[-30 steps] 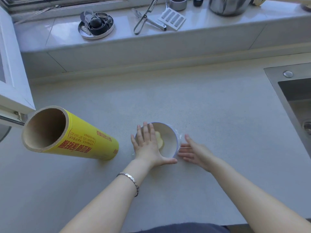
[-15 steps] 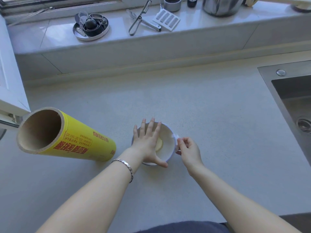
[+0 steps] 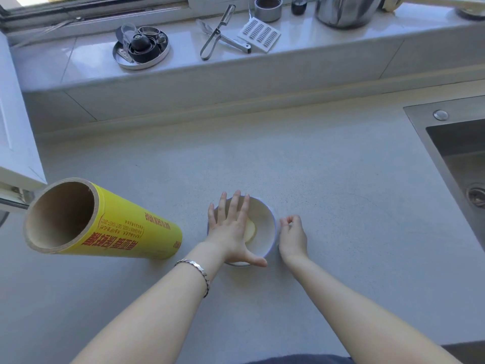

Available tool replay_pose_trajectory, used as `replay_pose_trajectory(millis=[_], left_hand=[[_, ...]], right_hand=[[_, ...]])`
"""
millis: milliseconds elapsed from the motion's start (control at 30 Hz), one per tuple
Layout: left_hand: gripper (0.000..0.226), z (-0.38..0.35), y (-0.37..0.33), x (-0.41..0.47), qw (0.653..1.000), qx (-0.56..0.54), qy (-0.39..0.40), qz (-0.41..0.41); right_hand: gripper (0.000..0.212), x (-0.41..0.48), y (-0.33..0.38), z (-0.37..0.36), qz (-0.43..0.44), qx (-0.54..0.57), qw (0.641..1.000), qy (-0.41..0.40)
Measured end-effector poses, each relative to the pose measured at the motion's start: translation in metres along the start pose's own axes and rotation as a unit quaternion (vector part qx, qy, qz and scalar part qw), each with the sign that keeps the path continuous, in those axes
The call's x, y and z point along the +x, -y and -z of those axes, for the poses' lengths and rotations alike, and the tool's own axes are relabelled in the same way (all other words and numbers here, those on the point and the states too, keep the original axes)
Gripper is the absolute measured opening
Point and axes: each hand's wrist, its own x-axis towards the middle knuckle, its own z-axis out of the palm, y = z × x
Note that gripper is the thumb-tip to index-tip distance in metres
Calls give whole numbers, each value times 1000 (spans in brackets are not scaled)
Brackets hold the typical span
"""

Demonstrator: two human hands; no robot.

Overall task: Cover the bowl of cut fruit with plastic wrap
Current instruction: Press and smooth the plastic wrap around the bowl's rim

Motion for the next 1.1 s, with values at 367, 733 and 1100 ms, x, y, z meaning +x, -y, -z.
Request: replay_pose_trajectory(millis=[367, 733, 1100], left_hand=[[42, 4, 30, 3, 836, -495, -98, 217], [43, 25, 19, -22, 858, -499, -34, 115], [54, 18, 5, -58, 772, -614, -164, 6]], right_hand=[[42, -4, 16, 9, -102, 97, 972, 189], [23, -39, 38, 54, 189, 23, 956, 223], [14, -69, 65, 79, 147, -5, 945, 292]])
